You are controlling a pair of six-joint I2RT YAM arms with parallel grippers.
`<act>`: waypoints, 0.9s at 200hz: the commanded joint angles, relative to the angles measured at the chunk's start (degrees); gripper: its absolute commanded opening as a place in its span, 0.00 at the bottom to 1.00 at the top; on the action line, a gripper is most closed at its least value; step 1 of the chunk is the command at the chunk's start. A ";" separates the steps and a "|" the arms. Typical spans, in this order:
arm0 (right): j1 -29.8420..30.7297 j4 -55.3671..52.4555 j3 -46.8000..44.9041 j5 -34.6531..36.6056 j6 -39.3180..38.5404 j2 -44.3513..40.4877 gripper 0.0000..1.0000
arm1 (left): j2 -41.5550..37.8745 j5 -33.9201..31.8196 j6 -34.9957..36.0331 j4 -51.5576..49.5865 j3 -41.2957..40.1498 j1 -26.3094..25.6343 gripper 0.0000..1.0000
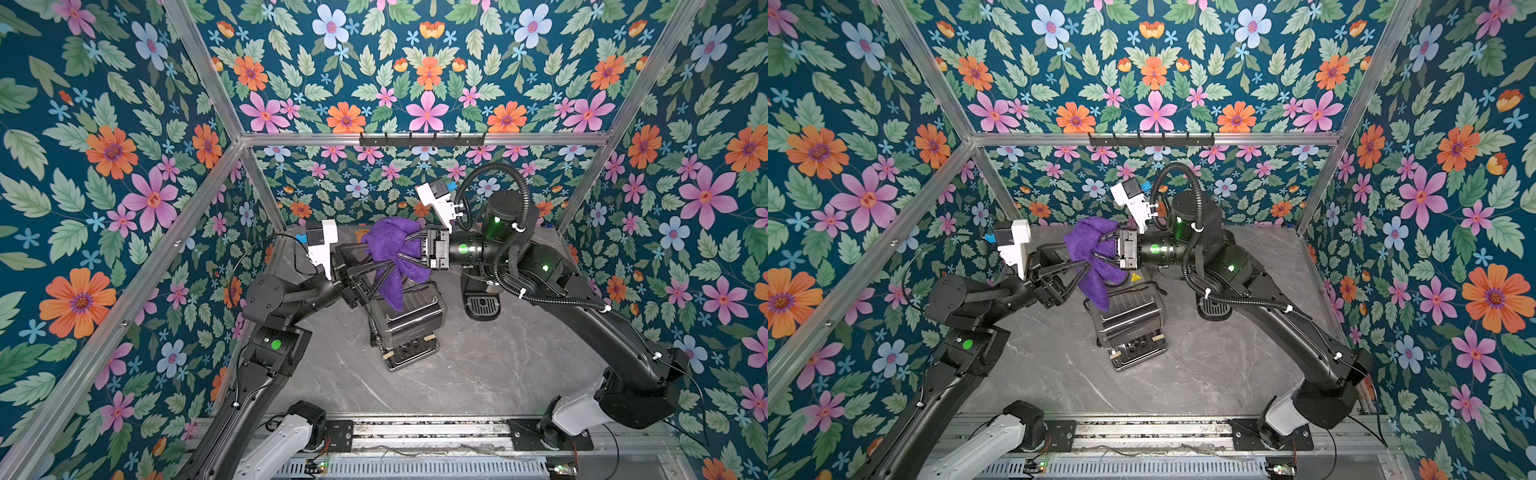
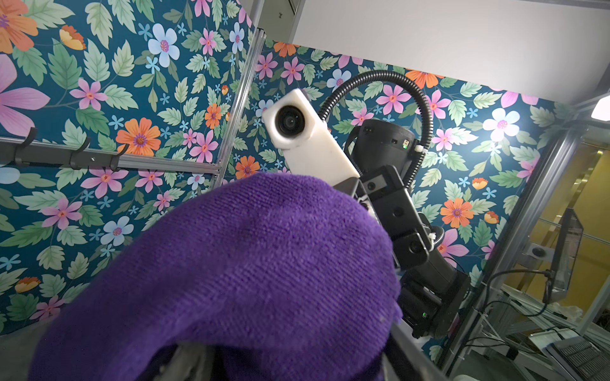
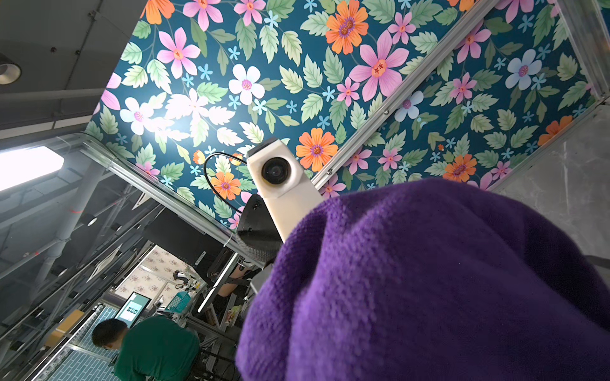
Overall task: Wipe the surface of a coffee machine
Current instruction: Adjust the cleaning item.
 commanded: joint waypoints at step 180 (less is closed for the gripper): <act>3.76 -20.44 4.74 9.71 -10.59 2.16 0.16 | -5.63 -11.76 3.53 -7.79 -5.19 0.01 0.00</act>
